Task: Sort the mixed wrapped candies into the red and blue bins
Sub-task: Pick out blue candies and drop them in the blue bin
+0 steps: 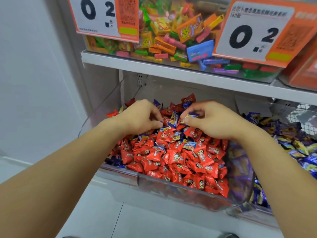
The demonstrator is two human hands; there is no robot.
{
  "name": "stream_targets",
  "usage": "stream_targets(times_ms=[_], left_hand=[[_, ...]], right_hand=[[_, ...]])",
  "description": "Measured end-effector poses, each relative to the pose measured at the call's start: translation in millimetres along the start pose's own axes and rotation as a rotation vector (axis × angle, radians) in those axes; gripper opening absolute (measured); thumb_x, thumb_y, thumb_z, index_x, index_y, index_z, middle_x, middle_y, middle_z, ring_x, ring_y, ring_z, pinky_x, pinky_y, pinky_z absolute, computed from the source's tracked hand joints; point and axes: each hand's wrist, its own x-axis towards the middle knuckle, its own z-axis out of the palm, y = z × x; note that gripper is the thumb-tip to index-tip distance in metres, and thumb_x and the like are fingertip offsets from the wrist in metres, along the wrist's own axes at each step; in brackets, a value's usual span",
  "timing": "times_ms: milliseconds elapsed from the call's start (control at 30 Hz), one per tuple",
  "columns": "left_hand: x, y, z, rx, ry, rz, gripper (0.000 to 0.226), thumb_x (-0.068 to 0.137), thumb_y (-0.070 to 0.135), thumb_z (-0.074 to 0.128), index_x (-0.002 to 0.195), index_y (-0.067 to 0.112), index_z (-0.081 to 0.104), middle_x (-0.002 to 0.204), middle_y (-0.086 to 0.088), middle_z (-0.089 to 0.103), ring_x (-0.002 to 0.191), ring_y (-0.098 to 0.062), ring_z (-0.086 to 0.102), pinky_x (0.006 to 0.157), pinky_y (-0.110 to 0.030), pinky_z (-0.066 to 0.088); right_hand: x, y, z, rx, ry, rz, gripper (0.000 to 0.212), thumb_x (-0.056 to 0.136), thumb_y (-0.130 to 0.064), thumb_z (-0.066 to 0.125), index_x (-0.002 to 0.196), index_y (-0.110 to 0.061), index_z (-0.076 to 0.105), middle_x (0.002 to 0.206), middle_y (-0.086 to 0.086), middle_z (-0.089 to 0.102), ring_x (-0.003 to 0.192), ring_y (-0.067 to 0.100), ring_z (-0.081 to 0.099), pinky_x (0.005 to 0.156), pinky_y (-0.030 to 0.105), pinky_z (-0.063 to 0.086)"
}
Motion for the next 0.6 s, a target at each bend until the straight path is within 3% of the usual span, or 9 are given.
stream_targets(times_ms=[67,167,300,400,467,533,600], left_hand=[[1,-1,-1,-0.013,-0.06,0.014,0.015,0.083,0.033,0.077,0.096,0.026,0.076,0.078,0.013,0.068,0.069,0.0,0.062,0.068,-0.016,0.046],[3,1,3,0.075,-0.083,0.046,0.016,0.088,0.029,0.072,0.102,0.024,0.075,0.084,0.007,0.07,0.074,-0.006,0.063,0.073,-0.022,0.049],[6,4,3,0.115,-0.054,0.081,0.012,0.092,0.024,0.065,0.095,0.019,0.075,0.086,0.008,0.068,0.078,-0.007,0.061,0.079,-0.026,0.05],[8,5,-4,0.099,-0.012,0.064,0.014,0.096,0.022,0.056,0.097,0.015,0.068,0.088,0.003,0.064,0.08,-0.015,0.059,0.072,-0.025,0.043],[7,7,-9,0.062,0.031,0.038,0.011,0.098,0.019,0.05,0.095,0.013,0.06,0.08,0.002,0.06,0.073,-0.017,0.054,0.062,-0.021,0.039],[6,10,-14,0.013,0.077,0.016,0.008,0.098,0.017,0.049,0.092,0.018,0.053,0.074,0.011,0.054,0.064,-0.006,0.051,0.051,-0.009,0.033],[4,16,-14,-0.089,0.076,-0.024,0.01,0.099,0.017,0.048,0.09,0.021,0.05,0.072,0.012,0.058,0.06,0.0,0.059,0.045,-0.008,0.034]], right_hand=[[0,2,-1,0.016,0.047,-0.002,0.016,0.096,-0.036,0.062,0.107,-0.029,0.071,0.094,-0.015,0.072,0.084,0.005,0.068,0.083,0.03,0.054],[-2,7,-1,0.052,0.11,0.063,0.015,0.099,-0.037,0.057,0.1,-0.027,0.067,0.081,-0.005,0.074,0.065,0.014,0.071,0.07,0.036,0.057],[-5,14,4,0.099,0.115,0.1,0.018,0.1,-0.02,0.049,0.1,-0.028,0.065,0.089,-0.002,0.073,0.061,0.017,0.068,0.053,0.028,0.048],[-5,10,5,0.049,0.194,0.053,0.02,0.099,-0.02,0.047,0.099,-0.029,0.065,0.085,-0.001,0.069,0.068,0.024,0.066,0.056,0.033,0.047],[-4,4,5,-0.042,0.224,-0.001,0.01,0.098,-0.028,0.054,0.101,-0.029,0.064,0.083,-0.008,0.064,0.07,0.014,0.062,0.059,0.028,0.044],[3,-1,8,-0.152,0.217,-0.055,0.013,0.097,-0.031,0.058,0.108,-0.028,0.063,0.085,-0.012,0.06,0.079,0.013,0.058,0.063,0.028,0.039],[14,-3,14,-0.242,0.144,-0.071,0.025,0.097,-0.026,0.055,0.122,-0.026,0.058,0.088,-0.007,0.058,0.084,0.017,0.058,0.064,0.028,0.038]])
